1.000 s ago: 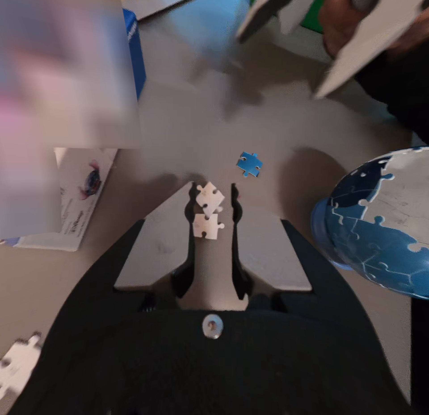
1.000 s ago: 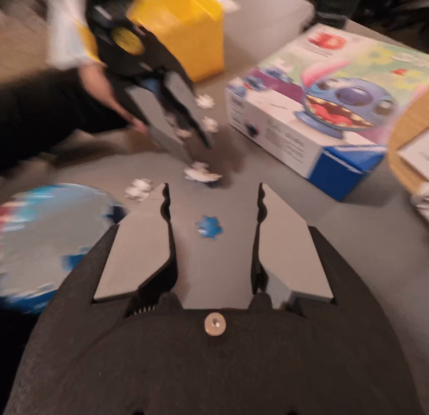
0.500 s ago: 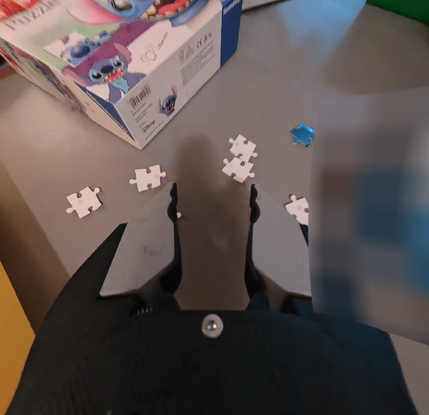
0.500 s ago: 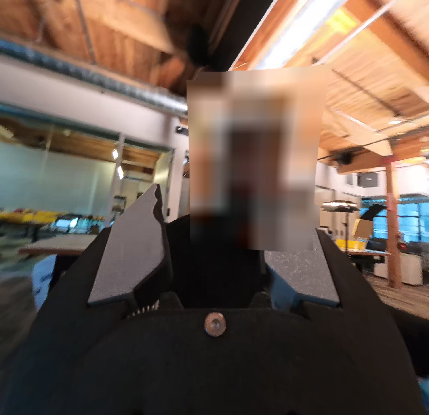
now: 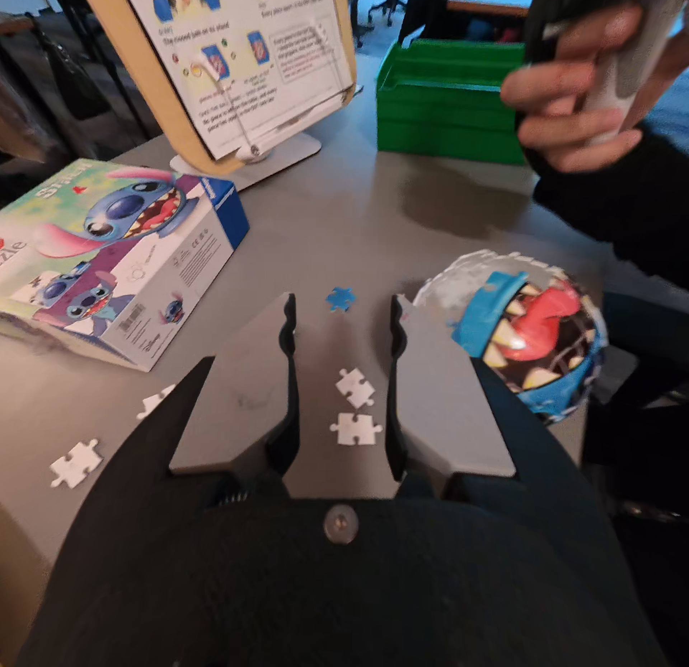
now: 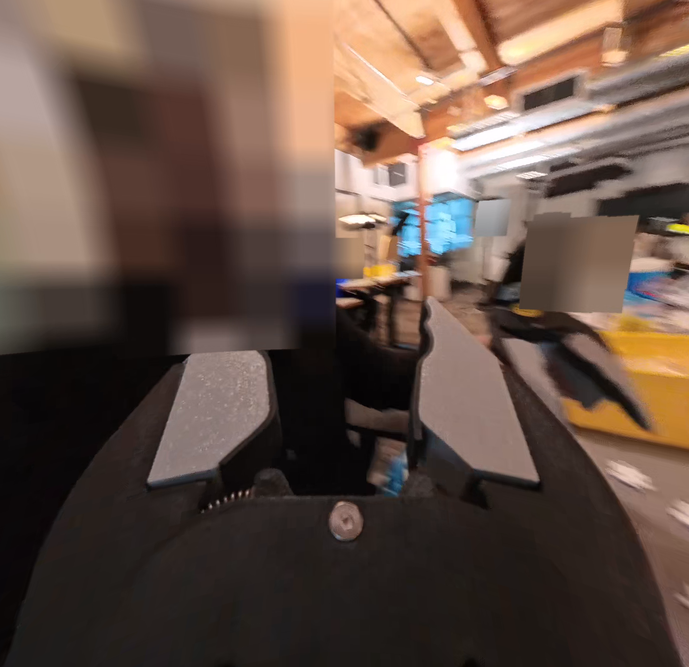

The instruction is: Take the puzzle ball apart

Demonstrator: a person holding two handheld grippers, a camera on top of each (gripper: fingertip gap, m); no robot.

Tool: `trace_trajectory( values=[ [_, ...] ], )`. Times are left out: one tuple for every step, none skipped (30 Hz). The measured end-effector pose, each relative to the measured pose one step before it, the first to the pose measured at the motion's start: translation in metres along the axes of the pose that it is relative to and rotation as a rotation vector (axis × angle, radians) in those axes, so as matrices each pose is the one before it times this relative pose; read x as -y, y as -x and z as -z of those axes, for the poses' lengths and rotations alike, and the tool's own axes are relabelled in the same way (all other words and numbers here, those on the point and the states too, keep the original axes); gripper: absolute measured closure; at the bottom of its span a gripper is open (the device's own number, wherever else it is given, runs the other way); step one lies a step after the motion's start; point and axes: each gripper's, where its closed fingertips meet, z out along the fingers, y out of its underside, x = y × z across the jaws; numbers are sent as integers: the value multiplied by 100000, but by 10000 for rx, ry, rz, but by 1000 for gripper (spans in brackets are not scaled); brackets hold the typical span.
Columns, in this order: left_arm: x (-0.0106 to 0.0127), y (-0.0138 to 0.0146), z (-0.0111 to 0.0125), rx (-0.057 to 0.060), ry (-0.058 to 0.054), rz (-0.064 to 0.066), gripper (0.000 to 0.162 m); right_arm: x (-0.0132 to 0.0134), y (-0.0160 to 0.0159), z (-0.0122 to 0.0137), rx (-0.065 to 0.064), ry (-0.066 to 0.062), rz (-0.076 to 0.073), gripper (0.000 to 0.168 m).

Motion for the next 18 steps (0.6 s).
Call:
trace_trajectory(
  values=[
    [-586,677,-240,189,149,-83,114,-303,-2834,198,-1337,429,410,94],
    [-560,660,-262,151,135,51,115,-547,-2995,72,-1459,595,508,94],
    [-492,425,-267,-30,114,122,117,-1033,-2435,-175,-1158,874,594,96],
    [-355,179,-265,-205,39,150,120,-1049,-2028,-370,-972,837,615,97],
    [-286,179,-247,-222,-9,159,125,-844,-1690,-497,-836,635,555,98],
    [-298,347,-249,-118,5,154,128,-758,-1451,-542,-712,505,500,97],
    [-350,385,-279,-76,65,112,127,-762,-1416,-560,-707,427,446,94],
    [-369,405,-277,-42,99,101,124,-734,-1361,-566,-686,304,386,91],
    [-311,280,-274,-96,91,117,121,-794,-1376,-556,-677,284,353,101],
    [-278,-30,-230,-268,86,91,120,-1002,-1157,-620,-444,435,367,120],
    [-163,-405,-189,-444,52,75,122,-1176,-282,-753,193,556,257,131],
    [-35,-805,-119,-620,-16,74,124,-1201,530,-844,735,555,4,132],
    [61,-830,-68,-588,-67,71,125,-1138,767,-887,902,544,-131,132],
    [38,-591,-35,-399,-60,24,126,-1011,656,-875,806,509,-116,131],
    [-162,-274,-2,-194,56,-70,126,-775,642,-828,744,377,-107,131],
    [-258,-29,47,-51,95,-123,127,-488,579,-724,696,205,-68,134],
    [-122,29,96,-18,-24,-82,128,-150,240,-634,473,-2,-71,136],
    [8,-161,97,-141,-114,3,129,87,118,-512,388,-170,-53,138]
  ],
)
